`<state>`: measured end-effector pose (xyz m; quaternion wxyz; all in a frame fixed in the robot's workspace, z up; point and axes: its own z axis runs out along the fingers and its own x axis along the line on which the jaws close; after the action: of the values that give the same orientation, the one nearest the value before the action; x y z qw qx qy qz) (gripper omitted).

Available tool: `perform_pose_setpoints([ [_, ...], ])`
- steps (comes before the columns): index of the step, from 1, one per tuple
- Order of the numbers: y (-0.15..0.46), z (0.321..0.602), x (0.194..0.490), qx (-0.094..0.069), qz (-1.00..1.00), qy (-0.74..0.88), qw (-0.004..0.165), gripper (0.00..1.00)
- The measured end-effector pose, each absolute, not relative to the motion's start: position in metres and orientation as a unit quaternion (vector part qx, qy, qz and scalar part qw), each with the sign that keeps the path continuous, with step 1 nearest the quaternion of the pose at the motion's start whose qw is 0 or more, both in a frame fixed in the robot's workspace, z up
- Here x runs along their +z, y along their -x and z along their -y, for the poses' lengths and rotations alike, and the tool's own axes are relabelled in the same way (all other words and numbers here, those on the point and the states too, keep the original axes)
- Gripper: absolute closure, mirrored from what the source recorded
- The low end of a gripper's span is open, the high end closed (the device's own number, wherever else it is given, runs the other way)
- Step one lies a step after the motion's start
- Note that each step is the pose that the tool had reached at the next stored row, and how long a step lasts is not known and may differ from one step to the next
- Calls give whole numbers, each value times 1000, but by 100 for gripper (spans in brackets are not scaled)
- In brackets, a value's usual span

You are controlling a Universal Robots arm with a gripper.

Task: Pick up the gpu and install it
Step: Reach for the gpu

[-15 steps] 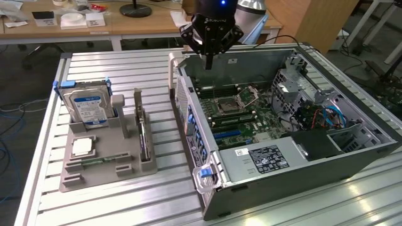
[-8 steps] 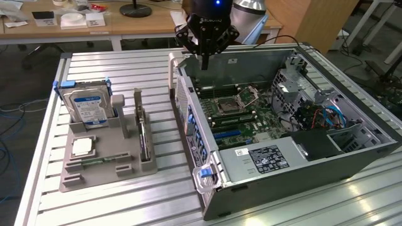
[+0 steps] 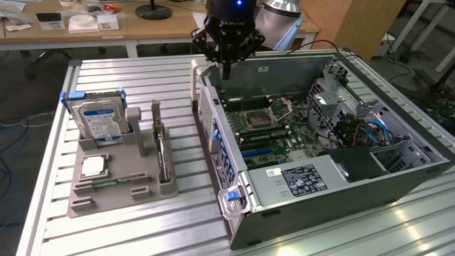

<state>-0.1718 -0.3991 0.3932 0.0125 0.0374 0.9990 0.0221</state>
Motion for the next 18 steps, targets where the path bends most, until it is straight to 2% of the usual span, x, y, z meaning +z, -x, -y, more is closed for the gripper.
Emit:
perform_pose_setpoints([
  [18,198,400,393,22,-999,-37,12,89],
])
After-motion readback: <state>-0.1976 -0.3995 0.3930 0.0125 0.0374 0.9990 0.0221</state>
